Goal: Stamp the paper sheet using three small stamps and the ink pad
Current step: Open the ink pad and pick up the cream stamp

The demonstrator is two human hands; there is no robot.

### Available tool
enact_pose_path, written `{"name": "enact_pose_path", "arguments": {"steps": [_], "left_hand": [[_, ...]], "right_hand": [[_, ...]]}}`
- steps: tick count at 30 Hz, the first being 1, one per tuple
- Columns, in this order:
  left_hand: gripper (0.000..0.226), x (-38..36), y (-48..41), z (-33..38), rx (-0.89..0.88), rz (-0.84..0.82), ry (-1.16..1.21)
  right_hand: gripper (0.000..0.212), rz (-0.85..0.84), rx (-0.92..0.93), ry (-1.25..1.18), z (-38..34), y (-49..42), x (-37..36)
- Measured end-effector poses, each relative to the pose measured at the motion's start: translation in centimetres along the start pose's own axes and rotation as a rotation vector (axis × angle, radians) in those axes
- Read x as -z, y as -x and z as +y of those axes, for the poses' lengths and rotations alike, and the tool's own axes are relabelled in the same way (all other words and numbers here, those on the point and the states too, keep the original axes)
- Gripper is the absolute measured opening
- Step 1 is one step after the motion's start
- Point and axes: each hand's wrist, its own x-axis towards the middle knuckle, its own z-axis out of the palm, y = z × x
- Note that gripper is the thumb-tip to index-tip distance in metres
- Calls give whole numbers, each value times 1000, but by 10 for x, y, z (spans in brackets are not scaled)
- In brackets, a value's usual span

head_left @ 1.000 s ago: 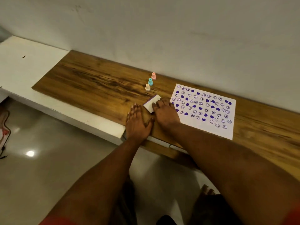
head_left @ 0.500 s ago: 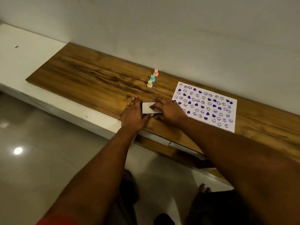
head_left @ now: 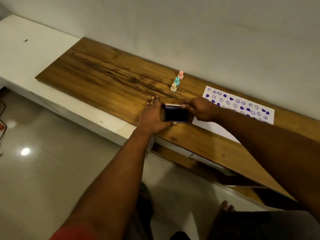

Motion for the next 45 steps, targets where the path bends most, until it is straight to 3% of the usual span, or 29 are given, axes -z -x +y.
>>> {"name": "enact_pose_path", "arguments": {"steps": [9,16,22,27,29,33,38,45], "left_hand": [[124,4,-5,-5,-10,-9,-33],[126,6,-6,-6,-15,-18,-81],[114,7,-8,-6,-20,-26,-93],[107,14,-7,-8,-24,-8,-36],[100,18,-7,-8,-39,43,-7],[108,26,-8,-6,10,72,45],[109,30,-9,-7,73,105,104],[54,33,-13,-16,60,144,157]], "right_hand": [[37,166,-84,-107,10,-31,0],[38,269,-58,-3,20,-39,-10],[38,291,-39,40,19,-39,-12],[38,636,-51,61,5,-48,-3],[38,699,-71,89,-6,-58,1],[38,633,-108,266,-16,-77,0],[37,639,-168,283,-21,-88,-4],[25,506,-160,237,-45,-104,-8]]}}
